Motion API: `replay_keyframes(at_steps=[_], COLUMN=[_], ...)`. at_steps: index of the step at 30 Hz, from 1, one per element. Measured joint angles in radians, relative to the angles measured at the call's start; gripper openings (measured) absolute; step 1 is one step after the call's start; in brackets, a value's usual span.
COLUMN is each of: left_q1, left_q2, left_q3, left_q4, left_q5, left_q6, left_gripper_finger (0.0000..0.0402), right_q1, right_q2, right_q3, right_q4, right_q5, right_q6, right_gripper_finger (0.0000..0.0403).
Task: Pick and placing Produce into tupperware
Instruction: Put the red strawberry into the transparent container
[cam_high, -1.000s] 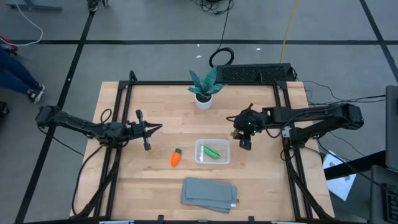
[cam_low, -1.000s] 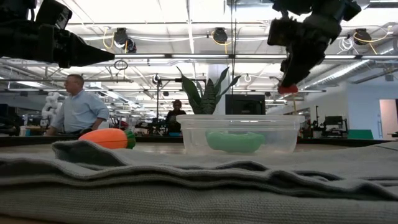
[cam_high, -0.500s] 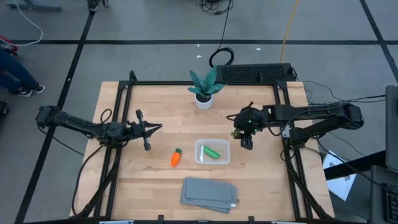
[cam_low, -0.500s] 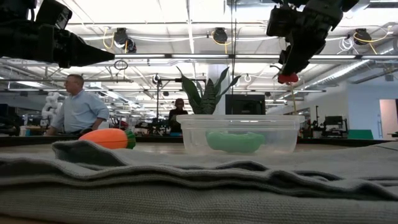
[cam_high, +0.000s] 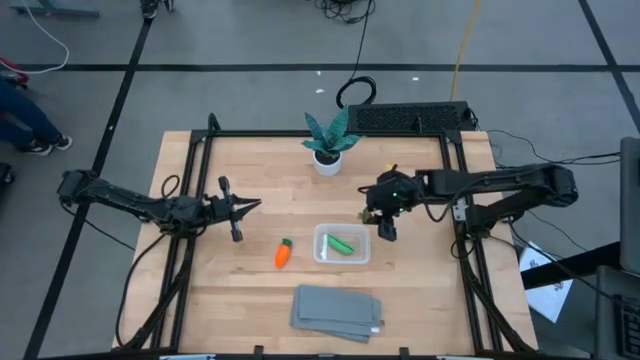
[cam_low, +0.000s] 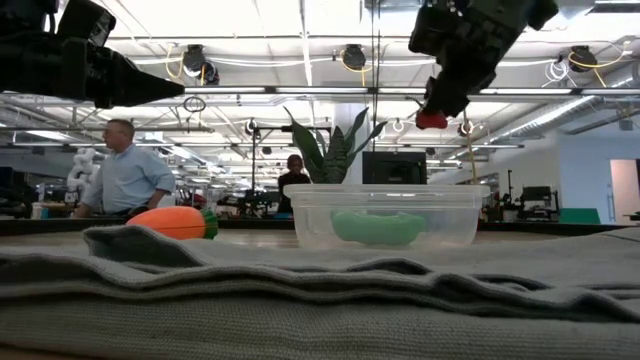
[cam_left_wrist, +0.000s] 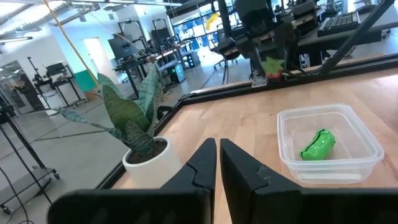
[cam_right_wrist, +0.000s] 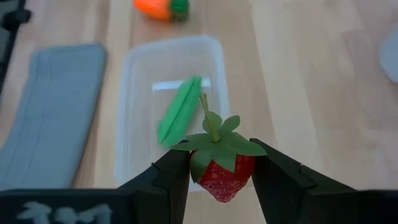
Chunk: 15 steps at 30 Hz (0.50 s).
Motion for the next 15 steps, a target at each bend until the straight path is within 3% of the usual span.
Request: replay_keyframes(at_steps=[15], left_q1=[0.001], left_q2=[0.000], left_q3=[0.000], left_q4=[-0.006], left_q5=[0.000], left_q6=[-0.002], left_gripper_finger=[0.0026], right_q1=[0.007], right_q2=[0.203], right_q3=[0.019], right_q4=[0.158], right_q5=[-0.119], right_q6=[-0.050], right_gripper_finger=[0.0142])
